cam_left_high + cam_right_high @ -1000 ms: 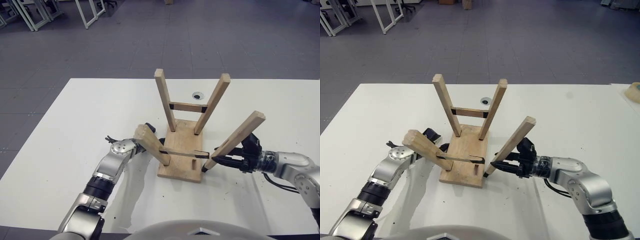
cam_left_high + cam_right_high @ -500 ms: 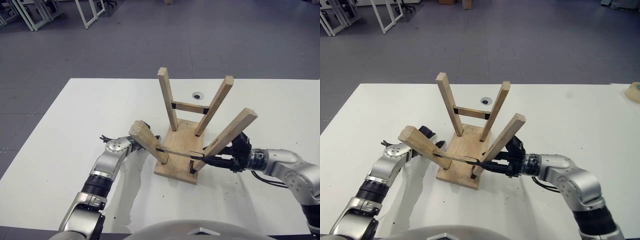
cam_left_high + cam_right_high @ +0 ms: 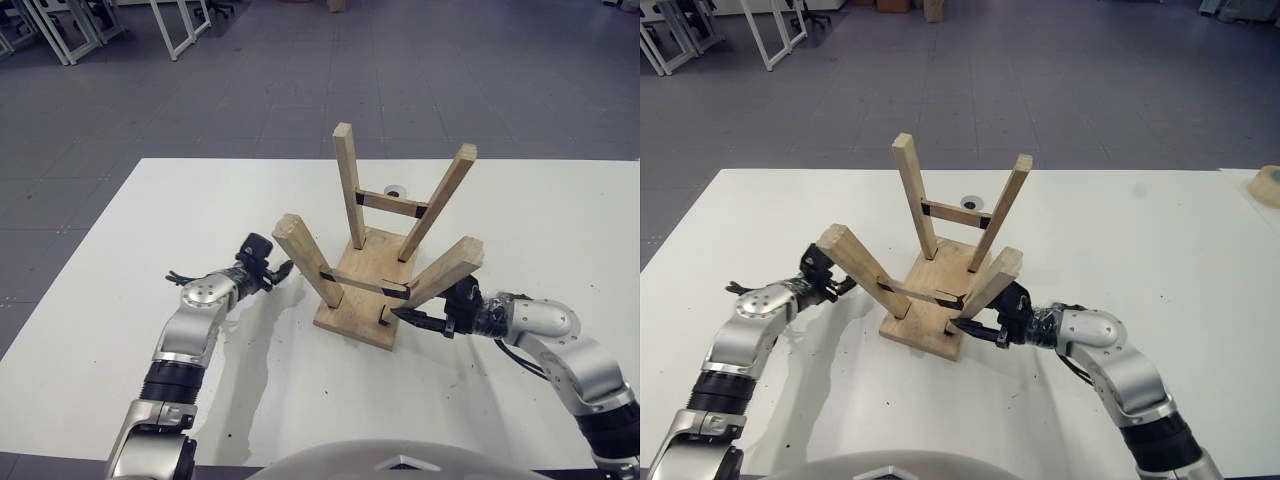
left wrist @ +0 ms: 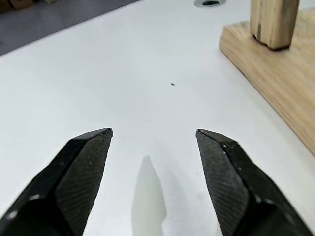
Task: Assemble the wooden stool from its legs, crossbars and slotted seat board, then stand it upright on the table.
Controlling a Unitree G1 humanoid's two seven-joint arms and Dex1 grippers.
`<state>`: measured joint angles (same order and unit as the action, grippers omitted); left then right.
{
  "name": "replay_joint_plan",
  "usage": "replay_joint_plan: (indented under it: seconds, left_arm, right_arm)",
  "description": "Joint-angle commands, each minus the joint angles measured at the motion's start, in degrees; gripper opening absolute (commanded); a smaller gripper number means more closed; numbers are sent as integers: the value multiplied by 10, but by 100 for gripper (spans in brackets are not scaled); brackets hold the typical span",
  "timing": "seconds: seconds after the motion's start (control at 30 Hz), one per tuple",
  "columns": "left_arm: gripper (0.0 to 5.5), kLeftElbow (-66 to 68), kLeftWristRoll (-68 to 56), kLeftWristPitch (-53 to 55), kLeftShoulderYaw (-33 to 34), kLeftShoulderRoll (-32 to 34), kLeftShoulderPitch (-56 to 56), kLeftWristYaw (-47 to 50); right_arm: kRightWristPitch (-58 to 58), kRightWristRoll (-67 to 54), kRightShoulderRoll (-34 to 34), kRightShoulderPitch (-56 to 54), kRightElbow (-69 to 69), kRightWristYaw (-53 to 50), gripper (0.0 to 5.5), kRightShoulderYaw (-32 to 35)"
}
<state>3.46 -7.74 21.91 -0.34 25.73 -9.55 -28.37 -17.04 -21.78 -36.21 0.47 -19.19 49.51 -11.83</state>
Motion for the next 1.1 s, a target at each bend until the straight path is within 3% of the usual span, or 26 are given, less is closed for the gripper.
replay_joint_plan:
  seconds: [0.03,0.2,0.3,0.5,0.7,1.1]
  left_arm:
    - [314,-66,-26,-3,71,18,3,15]
    - [314,-192,-63,11,124,22,-78,45]
    - [314,-244,-77,14,113,30,-139,39]
    - [314,-333,-31,5,-46,82,-158,-60]
    - [314,-269,45,-43,-162,60,-159,-83]
    - [314,-168,108,-87,-204,-28,-203,-69]
  right_arm:
    - [19,50,12,19,31,-37,202,1]
    - [61,92,44,10,66,-83,202,-6]
    - [69,102,54,-1,82,-94,202,-6]
    - [63,116,71,-28,101,-108,202,-12]
    - [67,127,74,-41,128,-104,202,-15]
    - [46,104,80,-61,167,-69,202,-11]
